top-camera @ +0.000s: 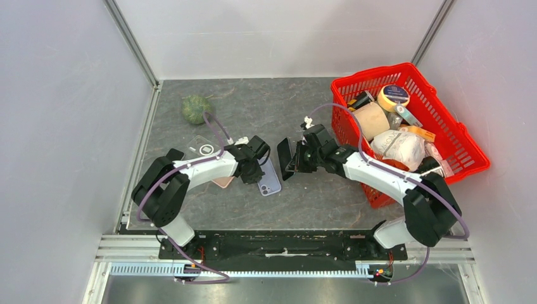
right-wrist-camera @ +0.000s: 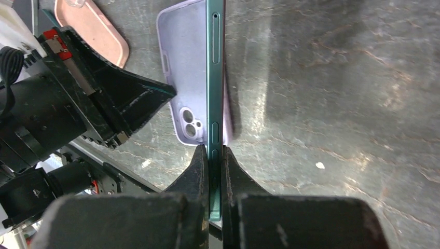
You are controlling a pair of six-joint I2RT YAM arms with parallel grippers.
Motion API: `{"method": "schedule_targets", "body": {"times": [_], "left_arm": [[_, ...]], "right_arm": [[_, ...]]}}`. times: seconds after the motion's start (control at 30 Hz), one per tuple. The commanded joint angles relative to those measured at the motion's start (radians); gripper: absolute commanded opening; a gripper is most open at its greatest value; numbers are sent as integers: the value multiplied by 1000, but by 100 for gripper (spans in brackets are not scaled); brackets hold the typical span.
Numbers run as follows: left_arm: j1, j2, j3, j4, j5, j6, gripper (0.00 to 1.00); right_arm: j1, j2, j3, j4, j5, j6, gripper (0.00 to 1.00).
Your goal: Put the phone into the phone case
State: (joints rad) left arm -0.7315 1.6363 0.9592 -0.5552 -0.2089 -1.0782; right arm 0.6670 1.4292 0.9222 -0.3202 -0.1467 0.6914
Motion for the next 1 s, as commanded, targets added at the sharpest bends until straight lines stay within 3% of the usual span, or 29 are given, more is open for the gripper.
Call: {"method": "schedule_targets", "body": {"times": [0.0, 0.13, 0.3, 0.37, 0.47, 0.53, 0.97], "left_arm": [[-2, -18, -10, 62, -33, -37, 20], [-2, -59, -19, 64, -46, 6, 37], [-2, -136, -43, 7, -131, 17, 39], [0, -165, -55, -15, -168, 20, 32], [0, -175, -66, -26, -185, 31, 10], [0, -166, -72, -20, -185, 35, 2], [0, -70, -91, 71, -133, 54, 2]], "right_arm": [[25, 28, 9, 176, -67, 11, 0], [61, 63, 3, 232, -86, 10, 0], [90, 108, 1, 272, -99, 25, 0], [99, 128, -1, 286, -107, 33, 0], [114, 158, -3, 308, -115, 44, 0], [121, 174, -6, 313, -120, 49, 0], [129, 238, -23, 394, -128, 49, 0]]}}
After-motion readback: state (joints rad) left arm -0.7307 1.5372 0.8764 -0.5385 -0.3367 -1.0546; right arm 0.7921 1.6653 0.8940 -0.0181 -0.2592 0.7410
